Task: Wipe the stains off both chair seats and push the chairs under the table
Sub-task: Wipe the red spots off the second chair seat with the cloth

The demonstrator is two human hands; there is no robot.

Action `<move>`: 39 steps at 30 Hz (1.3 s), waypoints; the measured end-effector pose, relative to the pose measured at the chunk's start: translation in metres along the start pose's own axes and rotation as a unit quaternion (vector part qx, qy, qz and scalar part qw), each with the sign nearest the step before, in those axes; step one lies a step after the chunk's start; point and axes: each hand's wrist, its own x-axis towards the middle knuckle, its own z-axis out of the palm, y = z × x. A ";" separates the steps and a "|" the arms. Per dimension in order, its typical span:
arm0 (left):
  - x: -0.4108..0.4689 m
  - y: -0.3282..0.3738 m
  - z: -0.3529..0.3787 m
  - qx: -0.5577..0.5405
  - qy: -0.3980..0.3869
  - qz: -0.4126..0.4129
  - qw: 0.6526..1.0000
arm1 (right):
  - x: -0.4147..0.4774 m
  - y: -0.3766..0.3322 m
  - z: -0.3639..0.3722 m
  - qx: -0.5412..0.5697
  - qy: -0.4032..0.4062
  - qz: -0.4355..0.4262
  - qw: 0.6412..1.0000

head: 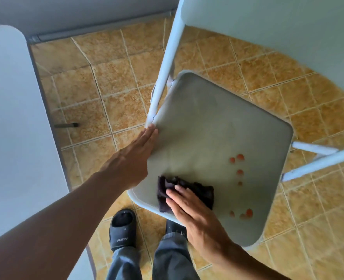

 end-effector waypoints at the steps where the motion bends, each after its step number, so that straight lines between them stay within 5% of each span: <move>1: 0.002 0.002 0.000 -0.004 0.004 -0.005 1.000 | 0.001 0.012 -0.008 -0.018 -0.021 -0.032 0.999; 7: 0.010 0.014 0.005 -0.065 0.028 -0.032 0.997 | 0.070 0.108 -0.063 -0.097 -0.048 -0.109 0.988; 15: 0.009 0.008 0.014 -0.053 0.070 -0.030 0.996 | 0.216 0.138 -0.093 -0.067 0.139 0.238 0.959; 18: 0.010 0.008 0.014 -0.056 0.069 -0.034 0.995 | 0.203 0.097 -0.060 -0.064 0.149 0.175 0.971; 22: 0.009 0.009 0.010 -0.058 0.058 -0.037 0.996 | 0.124 0.055 -0.033 -0.110 0.060 0.094 0.988; 26: 0.007 0.008 0.007 -0.051 0.059 -0.025 0.997 | 0.086 0.071 -0.051 -0.113 0.039 0.058 0.991; 32: 0.009 0.013 0.010 -0.051 0.073 -0.043 0.995 | 0.174 0.145 -0.093 -0.120 0.080 0.104 0.984; 39: 0.011 0.023 0.012 -0.057 0.074 -0.082 0.992 | 0.222 0.140 -0.099 -0.081 0.093 0.160 0.979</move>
